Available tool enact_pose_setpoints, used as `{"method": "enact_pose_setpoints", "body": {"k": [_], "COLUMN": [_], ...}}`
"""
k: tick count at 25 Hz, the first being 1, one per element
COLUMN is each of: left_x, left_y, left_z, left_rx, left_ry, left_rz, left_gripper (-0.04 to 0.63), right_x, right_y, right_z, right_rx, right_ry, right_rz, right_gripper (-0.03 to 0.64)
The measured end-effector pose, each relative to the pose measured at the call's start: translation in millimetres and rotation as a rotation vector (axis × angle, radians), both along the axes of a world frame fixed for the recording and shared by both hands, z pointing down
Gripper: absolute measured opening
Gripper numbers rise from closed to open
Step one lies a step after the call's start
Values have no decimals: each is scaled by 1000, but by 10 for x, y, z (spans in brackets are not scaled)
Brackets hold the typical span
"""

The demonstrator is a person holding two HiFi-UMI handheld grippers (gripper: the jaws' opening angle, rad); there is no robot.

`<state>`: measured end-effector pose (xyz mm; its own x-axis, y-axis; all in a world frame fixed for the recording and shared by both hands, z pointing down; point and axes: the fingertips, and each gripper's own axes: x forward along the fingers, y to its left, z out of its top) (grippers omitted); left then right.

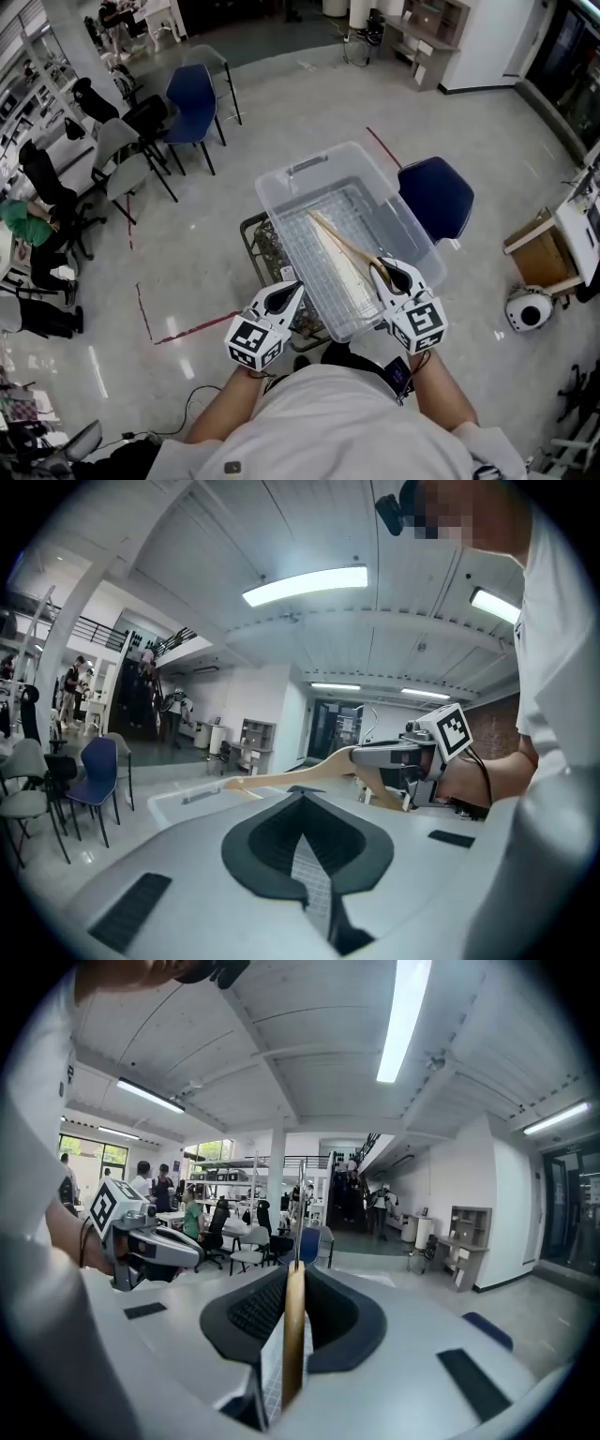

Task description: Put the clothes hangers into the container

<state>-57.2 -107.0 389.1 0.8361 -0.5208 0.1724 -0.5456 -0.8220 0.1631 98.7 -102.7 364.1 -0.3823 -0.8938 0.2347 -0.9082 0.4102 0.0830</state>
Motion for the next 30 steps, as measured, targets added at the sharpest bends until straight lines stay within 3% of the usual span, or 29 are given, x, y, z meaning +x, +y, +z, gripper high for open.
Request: {"method": "enact_pose_setpoints", "body": {"k": [8,18,25,30], "left_x": [236,366,402,438], "left_y": [-511,-971,-1069,-1129], "left_z": [301,702,1015,1156], "left_rx": [-59,-141,-196,-215], "left_ry": [-28,-49,-60,-68], "left_rz": [-54,-147,-177,-191], "left_gripper": [17,17,17,17], "right_x": [188,224,210,186], "right_y": [-729,-1335,-1472,-1530], "right_z": [439,1367,2371,2827], "right_rx": [-78,-256,-434,-500], "right_ry": [-2,-4,-68,-71], "right_rz": [-69,-161,-193,-213], "right_gripper": [64,64,64,64]}}
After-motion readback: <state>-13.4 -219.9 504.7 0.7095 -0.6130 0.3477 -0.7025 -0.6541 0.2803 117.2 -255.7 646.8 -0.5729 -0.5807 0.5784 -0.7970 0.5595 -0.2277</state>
